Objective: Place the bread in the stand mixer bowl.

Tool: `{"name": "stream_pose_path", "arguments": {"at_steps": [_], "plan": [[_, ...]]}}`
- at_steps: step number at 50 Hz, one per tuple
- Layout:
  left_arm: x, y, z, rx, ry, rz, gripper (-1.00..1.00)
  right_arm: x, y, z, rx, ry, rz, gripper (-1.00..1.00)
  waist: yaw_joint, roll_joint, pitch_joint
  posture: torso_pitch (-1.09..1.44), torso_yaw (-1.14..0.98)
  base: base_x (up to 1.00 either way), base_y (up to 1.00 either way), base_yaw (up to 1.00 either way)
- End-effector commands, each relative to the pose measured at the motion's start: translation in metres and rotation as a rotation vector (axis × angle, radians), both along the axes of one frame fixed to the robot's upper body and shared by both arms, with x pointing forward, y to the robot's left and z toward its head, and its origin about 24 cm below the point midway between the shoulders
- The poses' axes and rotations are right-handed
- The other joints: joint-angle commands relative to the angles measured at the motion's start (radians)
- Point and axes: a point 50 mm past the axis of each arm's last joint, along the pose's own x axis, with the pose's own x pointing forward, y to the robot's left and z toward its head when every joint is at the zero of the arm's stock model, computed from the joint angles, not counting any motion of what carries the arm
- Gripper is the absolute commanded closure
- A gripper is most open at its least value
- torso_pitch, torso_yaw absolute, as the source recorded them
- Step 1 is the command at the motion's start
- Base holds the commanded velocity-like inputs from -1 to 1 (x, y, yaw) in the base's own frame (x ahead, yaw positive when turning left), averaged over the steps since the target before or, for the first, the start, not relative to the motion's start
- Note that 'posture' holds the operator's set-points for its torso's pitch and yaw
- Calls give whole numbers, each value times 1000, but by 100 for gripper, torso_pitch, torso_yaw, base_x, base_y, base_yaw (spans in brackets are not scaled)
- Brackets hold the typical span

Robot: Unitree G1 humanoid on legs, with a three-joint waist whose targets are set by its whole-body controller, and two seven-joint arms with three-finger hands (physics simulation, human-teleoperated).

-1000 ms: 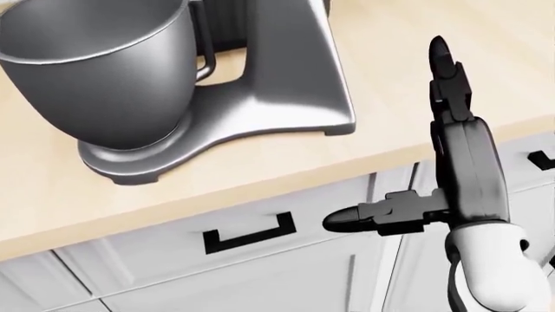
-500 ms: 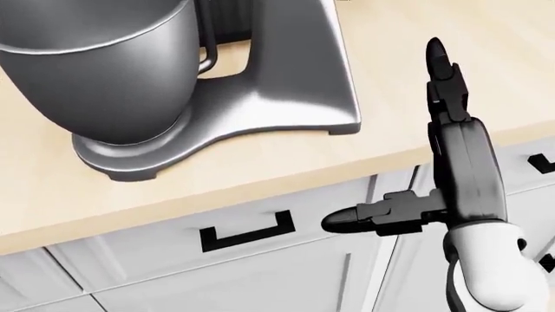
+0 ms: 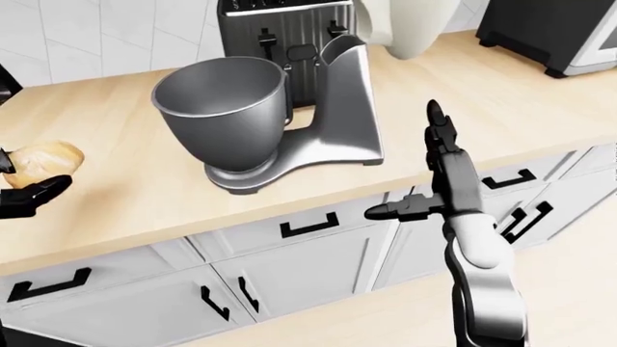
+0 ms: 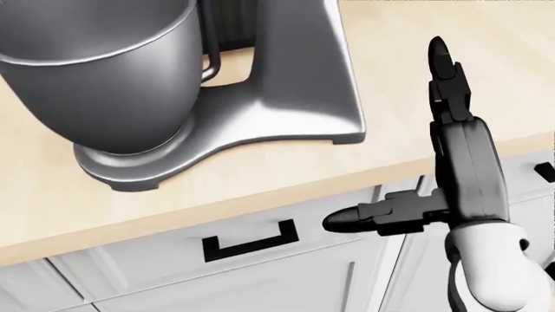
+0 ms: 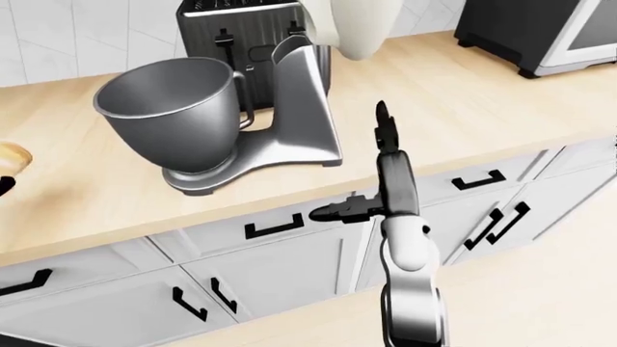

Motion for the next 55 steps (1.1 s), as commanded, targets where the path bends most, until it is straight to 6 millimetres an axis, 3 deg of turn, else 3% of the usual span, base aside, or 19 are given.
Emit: {"name": "stream_pose_path", "arguments": {"at_steps": [1, 17, 18, 21, 41, 55], "plan": [[-5, 0, 28, 65, -88, 2, 100, -4, 2, 15, -10, -86, 6, -100, -1, 9, -20, 0, 0, 0, 0, 0], [0, -2, 69, 99, -144, -10, 100, -4, 2, 15, -12, -87, 6, -100, -4, 15, -15, 0, 0, 0, 0, 0], [-1, -4, 82, 105, -151, -12, 100, -4, 2, 15, -12, -88, 6, -100, -4, 16, -15, 0, 0, 0, 0, 0], [2, -4, 84, 114, -159, -16, 100, -4, 2, 15, -12, -87, 7, -100, -4, 15, -15, 0, 0, 0, 0, 0], [29, -33, 135, 146, -224, -97, 100, -5, 1, 16, 0, -97, 7, -100, -1, 8, -18, 0, 0, 0, 0, 0], [46, -59, 141, 154, -226, -171, 100, -7, 2, 20, -2, -105, 10, -100, 3, -2, -20, 0, 0, 0, 0, 0]]}}
